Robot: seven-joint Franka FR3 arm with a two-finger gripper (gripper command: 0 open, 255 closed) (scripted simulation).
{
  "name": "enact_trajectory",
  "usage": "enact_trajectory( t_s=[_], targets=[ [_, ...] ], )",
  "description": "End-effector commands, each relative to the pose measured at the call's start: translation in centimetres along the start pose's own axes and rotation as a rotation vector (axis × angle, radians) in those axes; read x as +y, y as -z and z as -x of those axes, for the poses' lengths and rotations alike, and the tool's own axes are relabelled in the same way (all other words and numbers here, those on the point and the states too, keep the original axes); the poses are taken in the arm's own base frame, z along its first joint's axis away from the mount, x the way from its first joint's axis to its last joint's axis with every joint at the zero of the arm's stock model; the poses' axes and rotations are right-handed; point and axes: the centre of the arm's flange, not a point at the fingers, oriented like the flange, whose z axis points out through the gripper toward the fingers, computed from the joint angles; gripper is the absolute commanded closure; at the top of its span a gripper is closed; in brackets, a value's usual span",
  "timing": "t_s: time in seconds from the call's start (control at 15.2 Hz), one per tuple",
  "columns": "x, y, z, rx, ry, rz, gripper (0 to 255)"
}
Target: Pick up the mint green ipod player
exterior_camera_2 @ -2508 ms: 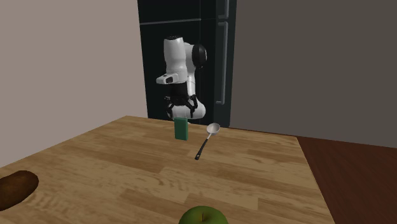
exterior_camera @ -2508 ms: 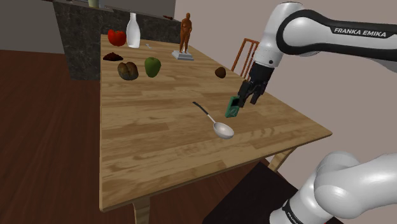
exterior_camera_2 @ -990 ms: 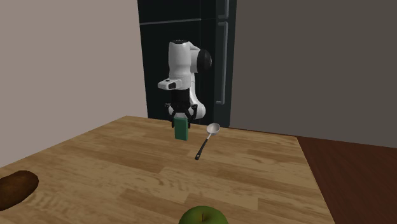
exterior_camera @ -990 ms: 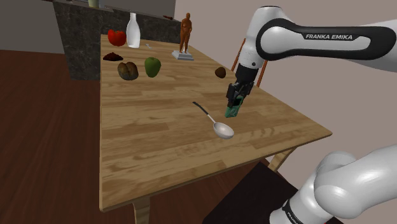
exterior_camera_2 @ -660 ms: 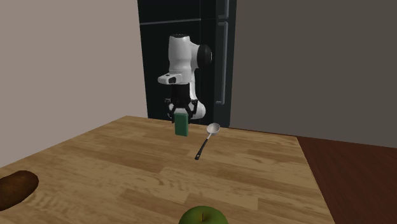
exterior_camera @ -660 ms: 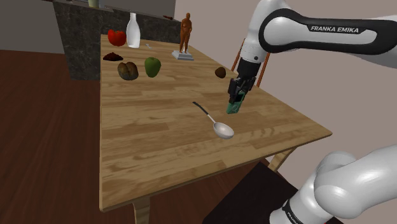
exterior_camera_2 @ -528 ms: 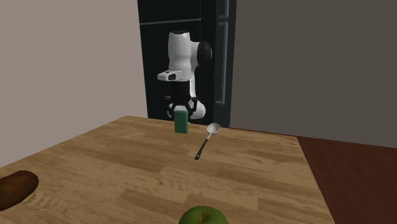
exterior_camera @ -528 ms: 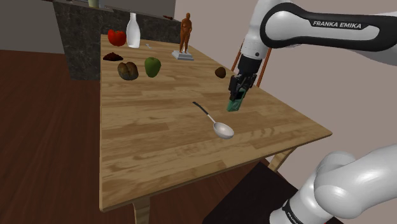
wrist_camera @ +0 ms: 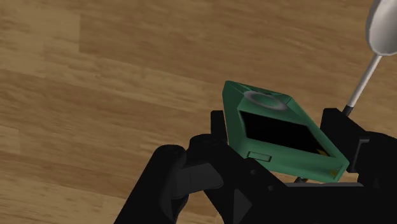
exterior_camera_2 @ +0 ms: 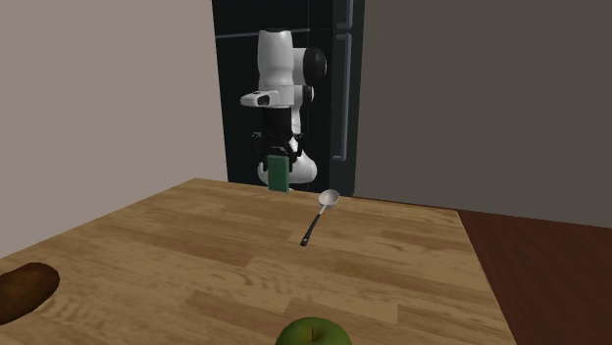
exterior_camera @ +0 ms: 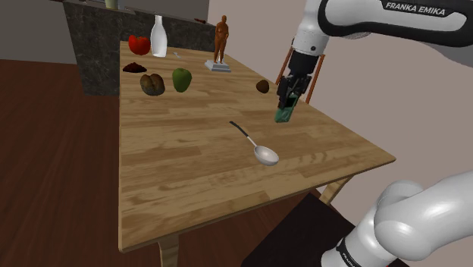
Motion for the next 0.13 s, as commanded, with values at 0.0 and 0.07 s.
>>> enact_trajectory(
  t_s=[0.0,0.07],
  targets=[
    [-0.09,0.55,-0.01,0.000,0.000,0.000,255],
    [-0.09,0.55,-0.02,0.000,0.000,0.000,255]
  ],
)
